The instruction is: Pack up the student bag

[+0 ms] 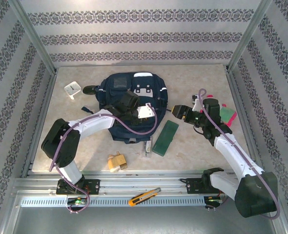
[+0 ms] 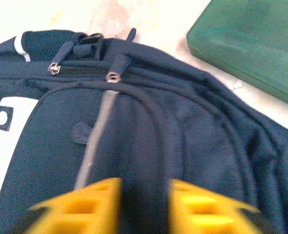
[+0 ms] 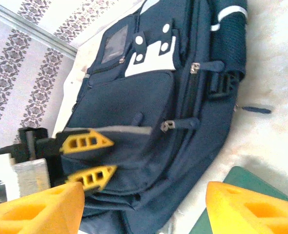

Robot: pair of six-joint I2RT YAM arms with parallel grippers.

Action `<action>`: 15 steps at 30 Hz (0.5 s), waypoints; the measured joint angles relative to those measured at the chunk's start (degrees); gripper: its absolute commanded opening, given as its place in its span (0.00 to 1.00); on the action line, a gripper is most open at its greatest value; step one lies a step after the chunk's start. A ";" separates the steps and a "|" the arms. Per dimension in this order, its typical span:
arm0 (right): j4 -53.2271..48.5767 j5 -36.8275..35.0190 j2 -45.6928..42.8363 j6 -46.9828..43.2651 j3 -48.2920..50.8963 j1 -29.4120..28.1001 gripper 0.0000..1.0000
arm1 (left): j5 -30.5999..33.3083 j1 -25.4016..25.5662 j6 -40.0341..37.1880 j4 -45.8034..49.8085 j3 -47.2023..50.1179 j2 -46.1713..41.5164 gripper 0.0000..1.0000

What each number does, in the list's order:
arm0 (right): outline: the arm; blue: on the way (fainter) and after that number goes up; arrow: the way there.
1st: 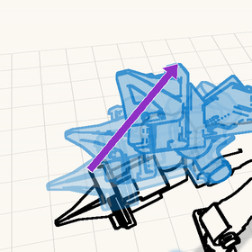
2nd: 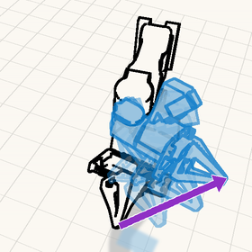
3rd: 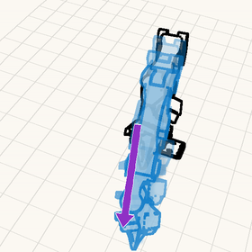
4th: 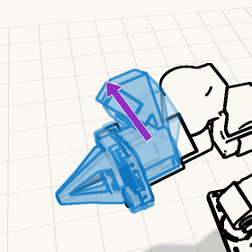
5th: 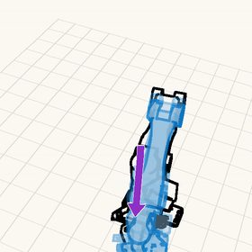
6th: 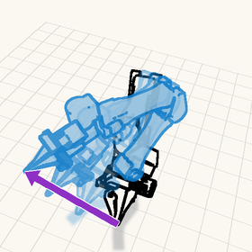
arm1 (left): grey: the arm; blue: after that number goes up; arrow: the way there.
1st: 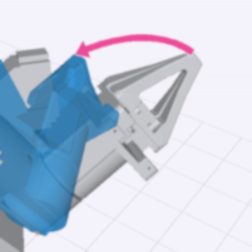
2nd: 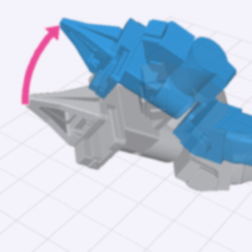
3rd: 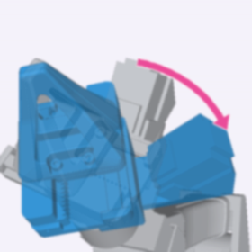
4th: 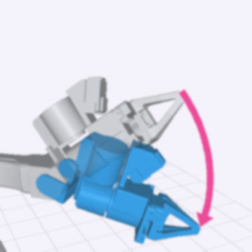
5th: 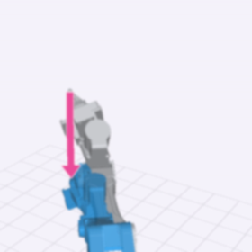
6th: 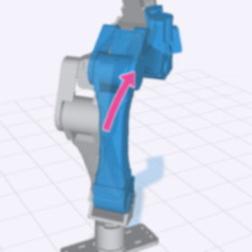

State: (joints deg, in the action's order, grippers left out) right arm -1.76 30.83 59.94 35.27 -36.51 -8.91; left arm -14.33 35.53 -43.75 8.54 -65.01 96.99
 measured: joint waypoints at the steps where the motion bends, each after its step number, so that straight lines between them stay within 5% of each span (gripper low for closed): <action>1: 0.09 -0.02 -0.13 -0.39 0.28 0.20 0.67 | 0.04 0.00 0.02 0.00 0.00 -0.26 0.00; 4: 0.63 0.04 -0.22 -1.03 0.42 0.55 0.67 | -0.39 -0.24 0.37 0.00 0.07 -2.58 0.00; 15: 14.62 4.76 3.08 -16.35 5.31 0.39 0.65 | -24.22 -14.32 4.74 7.02 -1.14 -19.80 0.00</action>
State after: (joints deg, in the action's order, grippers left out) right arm 12.86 35.59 63.02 18.92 -31.20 -8.51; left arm -38.54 21.21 -39.00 15.55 -66.15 77.19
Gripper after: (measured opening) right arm 0.657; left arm 0.064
